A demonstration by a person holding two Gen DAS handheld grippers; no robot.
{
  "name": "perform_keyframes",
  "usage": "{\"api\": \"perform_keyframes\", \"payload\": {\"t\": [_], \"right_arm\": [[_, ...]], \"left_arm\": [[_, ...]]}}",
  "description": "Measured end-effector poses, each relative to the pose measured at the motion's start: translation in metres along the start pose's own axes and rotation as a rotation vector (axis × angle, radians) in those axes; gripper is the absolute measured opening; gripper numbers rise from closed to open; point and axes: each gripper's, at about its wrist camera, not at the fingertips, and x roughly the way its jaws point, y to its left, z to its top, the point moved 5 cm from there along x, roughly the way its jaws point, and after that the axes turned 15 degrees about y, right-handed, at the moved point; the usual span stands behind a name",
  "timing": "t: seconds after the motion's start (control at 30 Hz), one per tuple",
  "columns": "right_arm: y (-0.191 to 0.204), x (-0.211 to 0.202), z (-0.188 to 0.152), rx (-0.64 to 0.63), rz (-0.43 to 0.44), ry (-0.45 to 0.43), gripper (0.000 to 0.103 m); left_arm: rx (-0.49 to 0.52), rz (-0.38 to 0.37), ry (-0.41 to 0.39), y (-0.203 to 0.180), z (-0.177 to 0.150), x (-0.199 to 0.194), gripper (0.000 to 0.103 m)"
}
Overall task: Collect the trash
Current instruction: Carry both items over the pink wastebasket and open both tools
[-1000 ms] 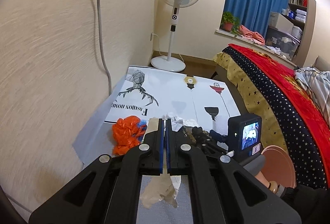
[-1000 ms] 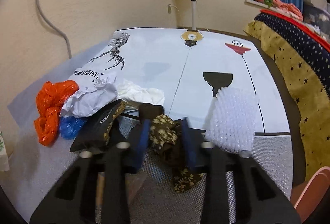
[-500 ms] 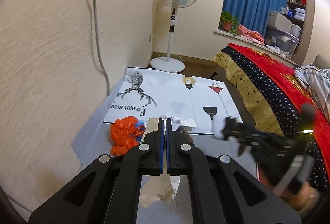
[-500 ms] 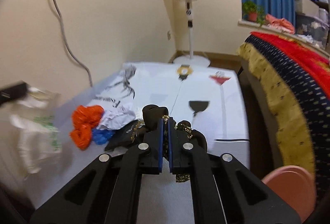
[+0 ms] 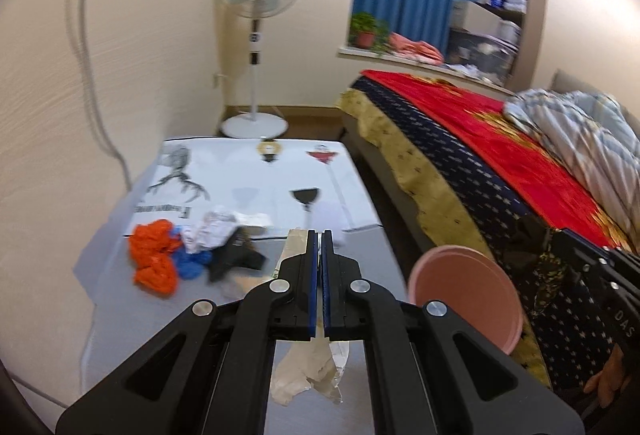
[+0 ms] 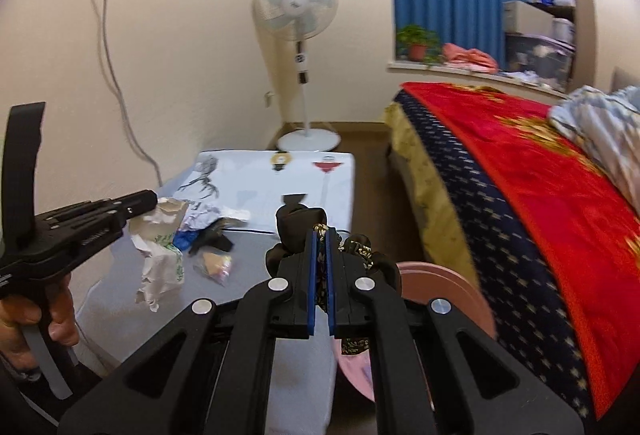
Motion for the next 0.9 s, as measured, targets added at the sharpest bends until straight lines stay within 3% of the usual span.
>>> {"api": "perform_keyframes", "payload": {"t": [0.27, 0.53, 0.9], "right_arm": [[-0.042, -0.02, -0.021, 0.108, -0.03, -0.047, 0.004], [-0.083, -0.011, -0.031, 0.156, -0.096, -0.002, 0.004], [-0.12, -0.018, -0.032, 0.201, -0.121, -0.023, 0.005]], "left_arm": [[0.084, -0.05, 0.019, -0.06, -0.013, 0.003, 0.002], [0.147, -0.08, 0.057, -0.102, -0.02, 0.022, 0.002], [0.224, -0.106, 0.07, -0.149, -0.019, 0.033, 0.002]]}}
